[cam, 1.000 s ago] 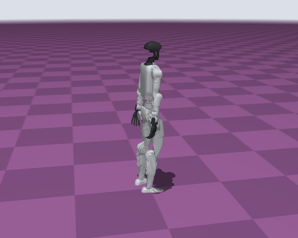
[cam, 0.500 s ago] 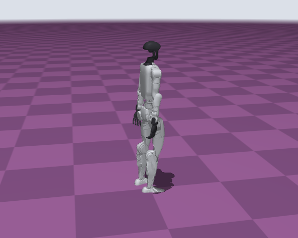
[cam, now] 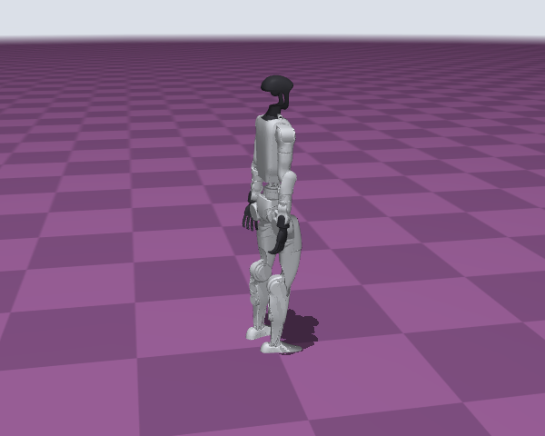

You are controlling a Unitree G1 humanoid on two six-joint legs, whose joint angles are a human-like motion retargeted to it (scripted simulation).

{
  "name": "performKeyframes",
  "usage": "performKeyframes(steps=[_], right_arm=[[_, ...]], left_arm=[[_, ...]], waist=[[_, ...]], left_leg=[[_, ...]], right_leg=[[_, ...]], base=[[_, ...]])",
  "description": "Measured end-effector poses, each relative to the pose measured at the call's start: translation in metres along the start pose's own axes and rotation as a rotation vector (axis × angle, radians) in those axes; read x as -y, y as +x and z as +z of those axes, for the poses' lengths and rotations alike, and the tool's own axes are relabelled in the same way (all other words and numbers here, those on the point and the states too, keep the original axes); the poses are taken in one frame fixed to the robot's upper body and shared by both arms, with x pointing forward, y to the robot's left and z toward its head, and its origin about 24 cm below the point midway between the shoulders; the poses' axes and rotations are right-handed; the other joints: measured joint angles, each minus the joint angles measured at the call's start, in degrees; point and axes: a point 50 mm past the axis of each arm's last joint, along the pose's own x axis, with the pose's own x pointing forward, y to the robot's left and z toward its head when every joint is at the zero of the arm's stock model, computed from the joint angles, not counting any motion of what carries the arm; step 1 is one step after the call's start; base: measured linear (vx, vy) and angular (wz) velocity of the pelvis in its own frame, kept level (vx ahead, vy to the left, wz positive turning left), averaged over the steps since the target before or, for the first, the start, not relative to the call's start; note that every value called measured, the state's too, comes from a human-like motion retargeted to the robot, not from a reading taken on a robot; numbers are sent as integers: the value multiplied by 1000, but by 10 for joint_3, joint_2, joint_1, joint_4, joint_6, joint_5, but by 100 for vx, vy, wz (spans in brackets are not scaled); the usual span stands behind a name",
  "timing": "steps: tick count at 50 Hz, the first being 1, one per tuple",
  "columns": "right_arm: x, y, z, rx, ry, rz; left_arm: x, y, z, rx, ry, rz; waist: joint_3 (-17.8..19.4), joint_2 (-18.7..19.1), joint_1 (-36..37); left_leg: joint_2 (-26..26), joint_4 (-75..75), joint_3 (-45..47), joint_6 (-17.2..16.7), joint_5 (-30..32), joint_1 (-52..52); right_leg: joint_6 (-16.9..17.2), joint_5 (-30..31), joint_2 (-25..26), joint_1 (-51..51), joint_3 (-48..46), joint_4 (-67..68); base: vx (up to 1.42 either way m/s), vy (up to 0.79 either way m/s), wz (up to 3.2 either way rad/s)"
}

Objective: Upper body actions

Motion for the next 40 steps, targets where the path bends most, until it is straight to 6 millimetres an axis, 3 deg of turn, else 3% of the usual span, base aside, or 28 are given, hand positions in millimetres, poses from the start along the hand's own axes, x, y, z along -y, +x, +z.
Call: performKeyframes(steps=[40], right_arm=[[0,0,0,2,-18,-2]], left_arm=[[-1,0,-1,-2,-10,1]], waist=[[-6,-4,-3]], left_leg=[[3,-1,0,0,-1,1]], right_leg=[[0,-1,2,-2,0,0]], base=[[0,0,0]])
